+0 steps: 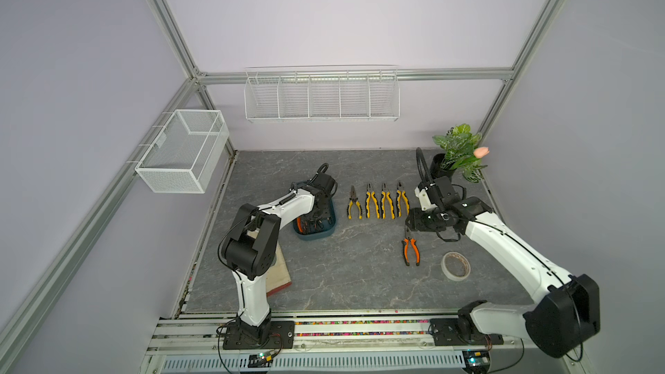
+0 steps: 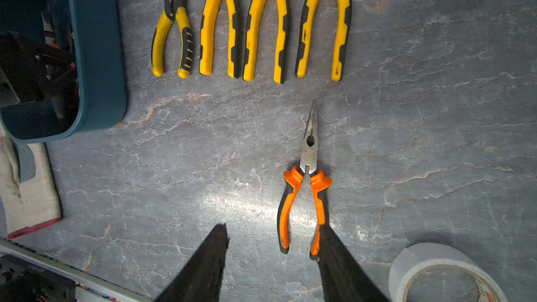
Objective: Take the pliers out of the storage box
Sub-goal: Pick up the pliers from the storage box.
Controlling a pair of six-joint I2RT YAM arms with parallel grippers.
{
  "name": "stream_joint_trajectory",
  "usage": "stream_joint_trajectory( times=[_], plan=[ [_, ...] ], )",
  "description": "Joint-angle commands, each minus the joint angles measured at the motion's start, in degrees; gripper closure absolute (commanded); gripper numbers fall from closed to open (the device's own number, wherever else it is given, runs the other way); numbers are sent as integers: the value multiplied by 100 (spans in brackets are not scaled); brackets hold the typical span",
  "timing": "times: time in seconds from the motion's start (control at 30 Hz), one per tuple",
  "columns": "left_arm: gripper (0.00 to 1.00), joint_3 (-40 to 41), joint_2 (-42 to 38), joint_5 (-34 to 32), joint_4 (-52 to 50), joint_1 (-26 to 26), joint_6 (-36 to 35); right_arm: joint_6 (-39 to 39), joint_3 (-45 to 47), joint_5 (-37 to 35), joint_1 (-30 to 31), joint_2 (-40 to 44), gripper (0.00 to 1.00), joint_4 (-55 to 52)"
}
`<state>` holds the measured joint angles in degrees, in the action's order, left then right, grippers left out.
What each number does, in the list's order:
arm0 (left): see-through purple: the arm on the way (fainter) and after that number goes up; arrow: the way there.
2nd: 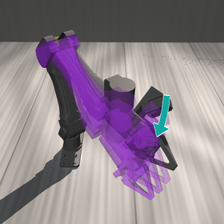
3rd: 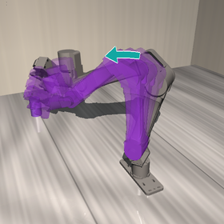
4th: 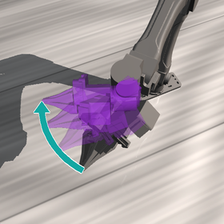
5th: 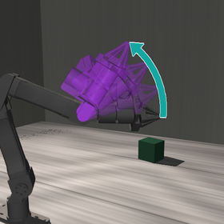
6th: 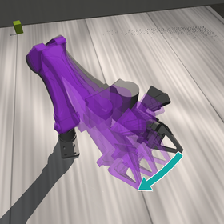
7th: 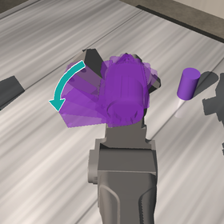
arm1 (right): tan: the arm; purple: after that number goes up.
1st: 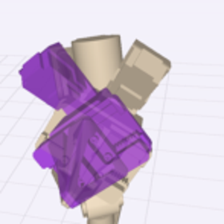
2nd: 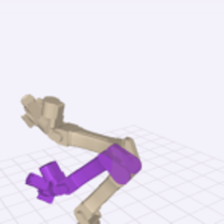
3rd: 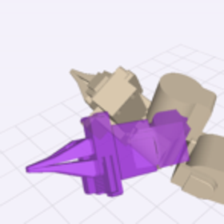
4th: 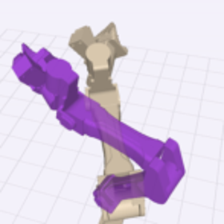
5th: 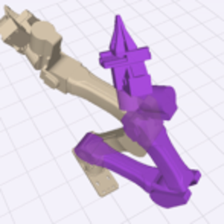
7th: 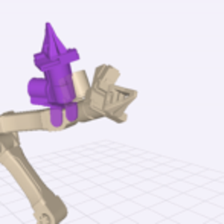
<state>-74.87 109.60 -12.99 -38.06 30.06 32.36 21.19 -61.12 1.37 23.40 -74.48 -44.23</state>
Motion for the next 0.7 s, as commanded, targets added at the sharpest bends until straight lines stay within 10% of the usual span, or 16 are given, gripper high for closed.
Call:
stream_joint_trajectory(
  times=[0.0,0.67],
  plan=[
    [67,-188,183,137,15,-67,181,17,-31,27,30,100,47,-7],
    [76,-89,435,332,227,-195,348,66,144,66,33,191,47,31]
  ],
)
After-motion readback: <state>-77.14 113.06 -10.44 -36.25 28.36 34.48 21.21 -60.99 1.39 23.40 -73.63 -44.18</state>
